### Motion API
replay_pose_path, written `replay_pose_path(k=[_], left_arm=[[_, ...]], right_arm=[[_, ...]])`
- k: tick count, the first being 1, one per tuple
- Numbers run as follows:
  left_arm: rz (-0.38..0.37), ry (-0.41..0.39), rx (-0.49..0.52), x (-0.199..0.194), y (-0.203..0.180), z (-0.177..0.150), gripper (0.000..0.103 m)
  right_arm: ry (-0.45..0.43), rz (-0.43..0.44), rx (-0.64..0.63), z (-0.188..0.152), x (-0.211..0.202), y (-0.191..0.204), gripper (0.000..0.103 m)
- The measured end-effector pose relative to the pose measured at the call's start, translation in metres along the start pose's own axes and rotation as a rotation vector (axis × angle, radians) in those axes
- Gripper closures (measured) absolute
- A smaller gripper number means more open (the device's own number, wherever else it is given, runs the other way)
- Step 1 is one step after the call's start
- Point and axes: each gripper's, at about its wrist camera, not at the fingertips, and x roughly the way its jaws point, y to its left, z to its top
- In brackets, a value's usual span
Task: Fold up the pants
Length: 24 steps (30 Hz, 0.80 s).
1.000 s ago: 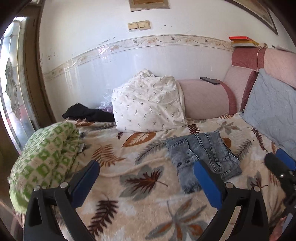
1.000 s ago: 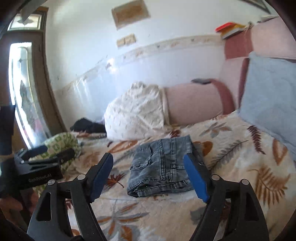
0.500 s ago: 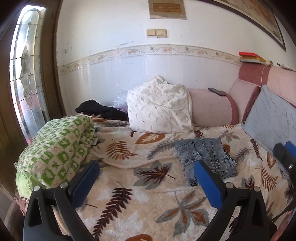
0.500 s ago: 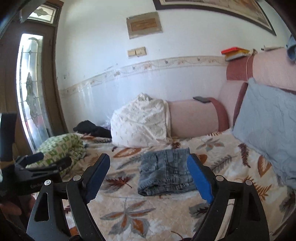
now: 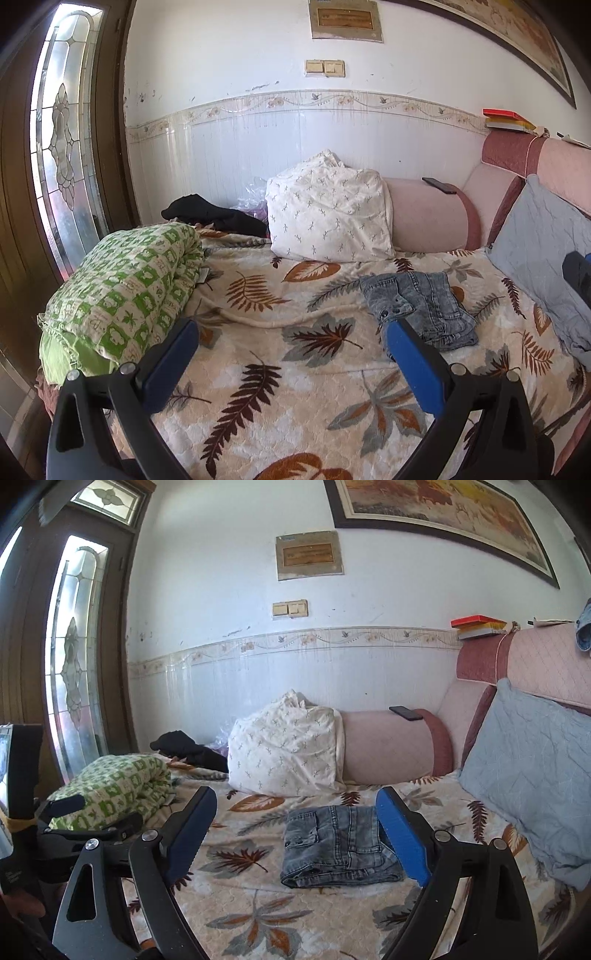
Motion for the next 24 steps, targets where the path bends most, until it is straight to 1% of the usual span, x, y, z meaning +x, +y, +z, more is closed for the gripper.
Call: replay_pose_path(k=[10, 24], left_arm=[[0.005, 0.008, -0.011, -0.003, 0.004, -0.006, 0.0], [0.01, 0.022, -0.017, 0.0, 0.006, -0.011, 0.0]], right_arm=[[0.02, 0.0, -0.007, -0.004, 0.004, 0.005, 0.014], [0.049, 0.027, -0.017, -0.012, 0.011, 0.013, 0.014]])
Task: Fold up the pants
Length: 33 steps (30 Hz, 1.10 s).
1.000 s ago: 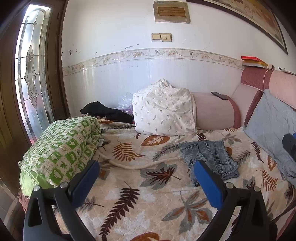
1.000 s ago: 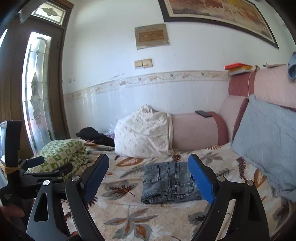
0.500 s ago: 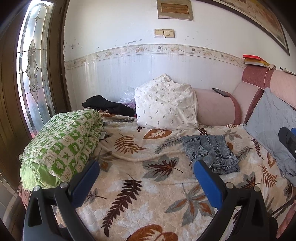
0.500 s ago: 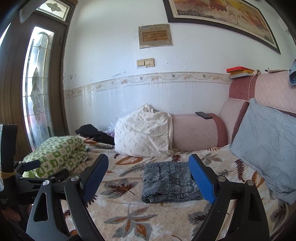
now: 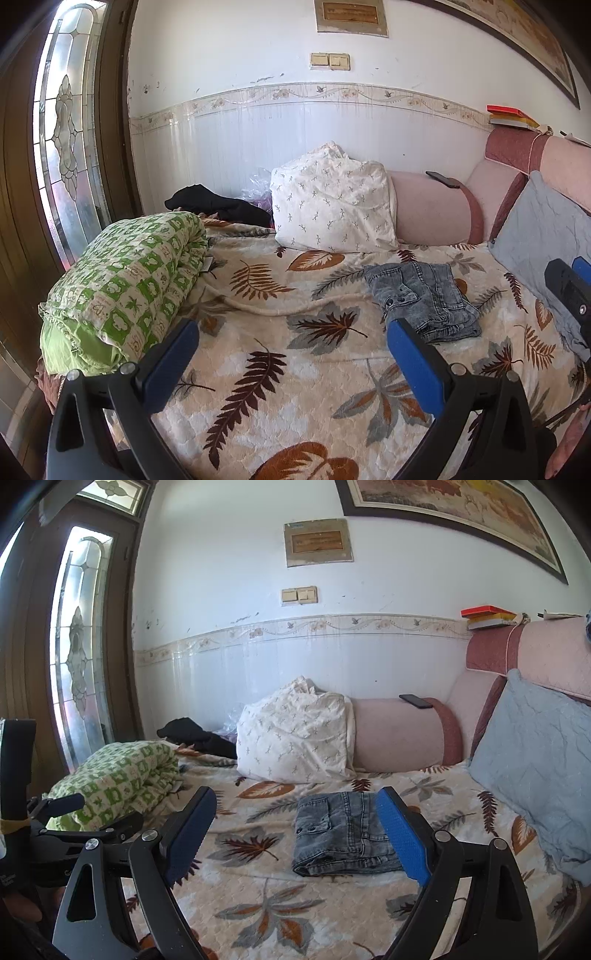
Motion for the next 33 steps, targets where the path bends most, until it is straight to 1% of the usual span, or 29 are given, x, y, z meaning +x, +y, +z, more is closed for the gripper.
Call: replay_pose_path(k=[10, 33], left_arm=[[0.008, 0.01, -0.008, 0.0004, 0.0022, -0.0061, 0.0], [-0.006, 0.02, -0.002, -0.002, 0.0019, -0.0069, 0.0]], right_arm=[[0.01, 0.009, -0.011, -0.0035, 0.0026, 0.004, 0.014], [0.025, 0.016, -0.01, -0.0077, 0.0063, 0.009, 0.014]])
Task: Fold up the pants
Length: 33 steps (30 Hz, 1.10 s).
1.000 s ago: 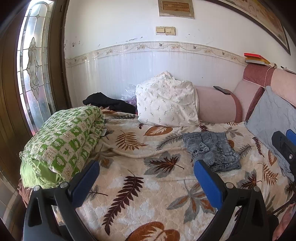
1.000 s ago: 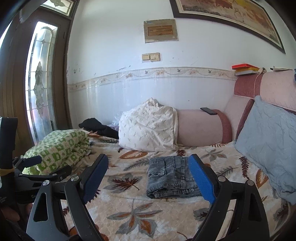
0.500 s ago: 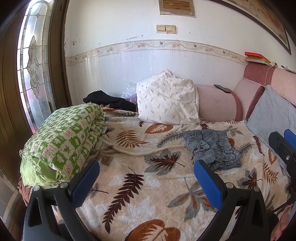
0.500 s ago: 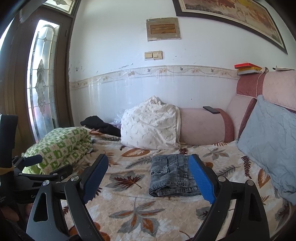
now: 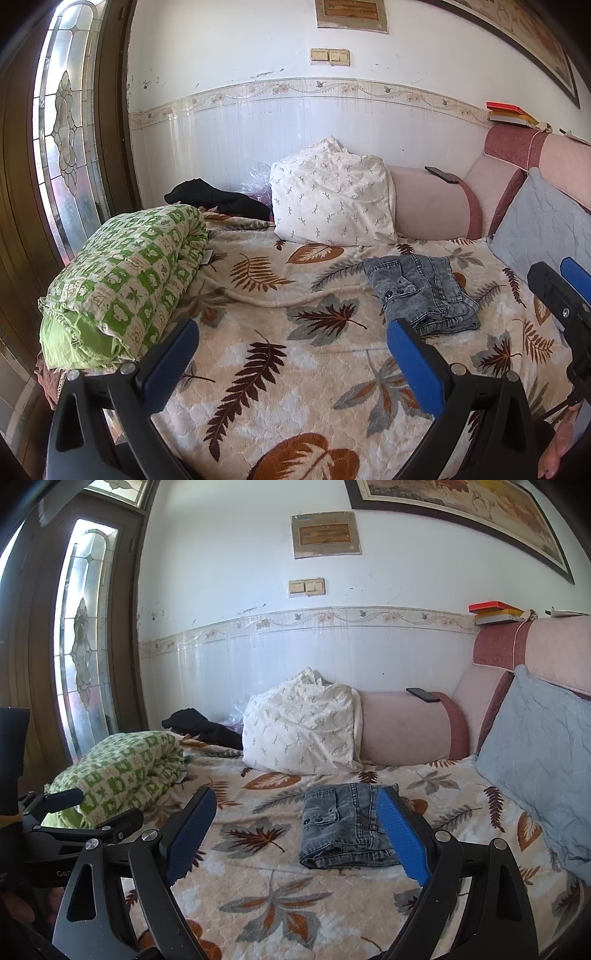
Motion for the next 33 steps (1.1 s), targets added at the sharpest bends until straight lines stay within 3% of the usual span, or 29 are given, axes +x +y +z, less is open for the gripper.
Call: replay_pose_path(k=[33], left_arm=[[-0.019, 0.038, 0.027, 0.017, 0.006, -0.005, 0.0]], right_arm=[[0.032, 0.025, -0.007, -0.005, 0.013, 0.0, 0.014]])
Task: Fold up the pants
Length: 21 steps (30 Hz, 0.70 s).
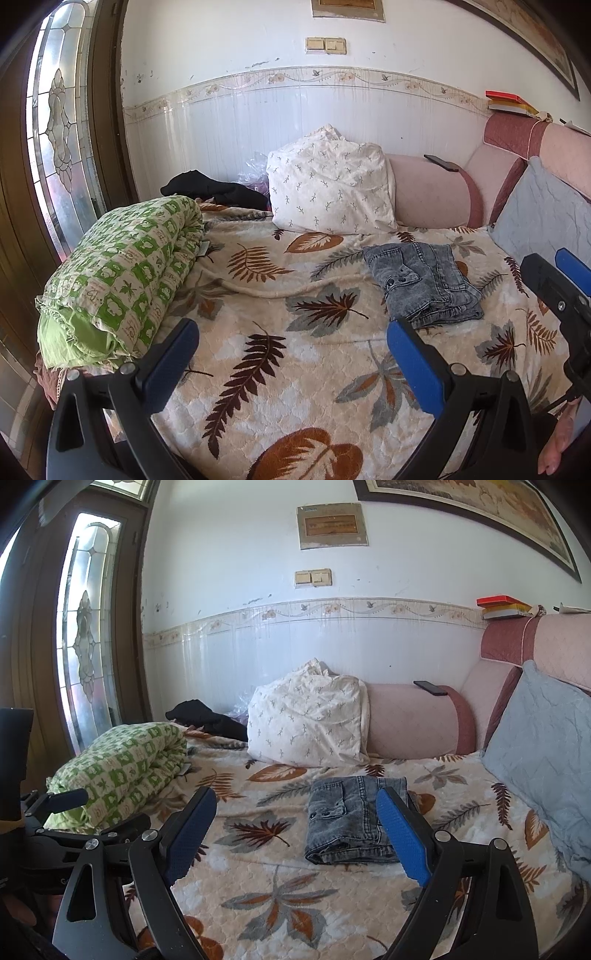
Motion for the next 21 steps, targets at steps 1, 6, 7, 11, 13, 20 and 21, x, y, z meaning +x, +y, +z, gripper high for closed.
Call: replay_pose_path(k=[1, 6, 7, 11, 13, 20, 21], left_arm=[[0.0, 0.001, 0.0, 0.001, 0.0, 0.0, 0.0], [-0.002, 0.007, 0.001, 0.004, 0.001, -0.001, 0.0], [-0.004, 0.008, 0.0, 0.005, 0.001, -0.001, 0.0], [-0.013, 0.018, 0.0, 0.009, 0.001, -0.003, 0.0], [-0.044, 0.019, -0.004, 0.012, 0.0, -0.004, 0.0], [-0.08, 0.076, -0.006, 0.042, -0.006, -0.007, 0.0], [-0.075, 0.097, 0.006, 0.05, -0.008, -0.007, 0.0]], right_arm=[[0.001, 0.0, 0.0, 0.0, 0.001, 0.0, 0.014], [0.004, 0.003, 0.0, -0.001, 0.003, -0.002, 0.014], [0.004, 0.003, 0.0, -0.001, 0.003, -0.002, 0.014], [0.013, 0.004, -0.001, -0.003, 0.006, -0.002, 0.014], [0.021, 0.006, 0.002, -0.005, 0.009, -0.002, 0.014], [0.043, -0.037, -0.006, -0.015, 0.023, -0.013, 0.014], [0.051, -0.049, 0.003, -0.018, 0.027, -0.021, 0.014]])
